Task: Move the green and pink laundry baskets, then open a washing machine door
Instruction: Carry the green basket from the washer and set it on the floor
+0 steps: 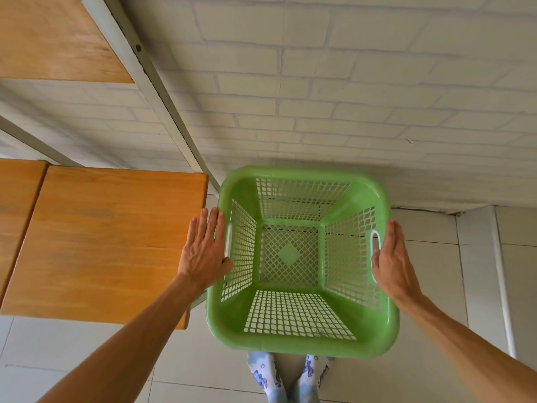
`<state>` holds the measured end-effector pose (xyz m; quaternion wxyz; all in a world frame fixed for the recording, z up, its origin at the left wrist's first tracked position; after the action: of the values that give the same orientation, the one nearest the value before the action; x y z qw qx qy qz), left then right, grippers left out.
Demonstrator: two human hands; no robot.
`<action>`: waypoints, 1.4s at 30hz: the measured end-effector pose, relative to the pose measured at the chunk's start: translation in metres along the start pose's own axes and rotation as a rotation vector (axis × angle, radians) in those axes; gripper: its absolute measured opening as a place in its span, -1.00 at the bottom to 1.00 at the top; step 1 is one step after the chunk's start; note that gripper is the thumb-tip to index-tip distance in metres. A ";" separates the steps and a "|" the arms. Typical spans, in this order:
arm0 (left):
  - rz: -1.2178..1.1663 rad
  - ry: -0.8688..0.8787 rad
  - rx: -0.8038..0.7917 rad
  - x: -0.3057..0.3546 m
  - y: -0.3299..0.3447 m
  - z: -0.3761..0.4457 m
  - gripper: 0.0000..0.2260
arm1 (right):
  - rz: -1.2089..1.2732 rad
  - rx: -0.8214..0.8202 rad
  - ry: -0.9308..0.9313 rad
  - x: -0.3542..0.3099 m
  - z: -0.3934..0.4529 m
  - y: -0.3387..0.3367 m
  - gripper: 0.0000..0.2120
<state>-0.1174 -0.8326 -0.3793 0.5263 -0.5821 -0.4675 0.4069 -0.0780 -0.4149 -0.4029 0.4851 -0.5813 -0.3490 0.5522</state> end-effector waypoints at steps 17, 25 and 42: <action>-0.084 -0.011 -0.030 -0.005 -0.006 -0.012 0.05 | -0.190 -0.087 -0.198 0.011 -0.002 -0.009 -0.32; -0.303 -0.205 -0.050 0.035 -0.149 -0.057 -0.04 | -0.115 -0.312 -0.061 -0.066 -0.033 -0.143 -0.16; -0.239 -0.071 0.011 0.124 -0.371 -0.149 -0.21 | -0.009 -0.228 0.122 -0.167 -0.128 -0.384 -0.18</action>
<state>0.0118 -0.7437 0.0087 0.5573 -0.5046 -0.5496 0.3644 0.0728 -0.4855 0.0021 0.4388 -0.6635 -0.3819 0.4705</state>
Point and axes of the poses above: each hand's wrist, its own z-axis towards the middle knuckle, its own y-axis out of the palm, x = y × z, the point moved 1 cm from there along z, towards the middle knuckle, and after that the axes turned 14 degrees about x, right-handed, at the moved point
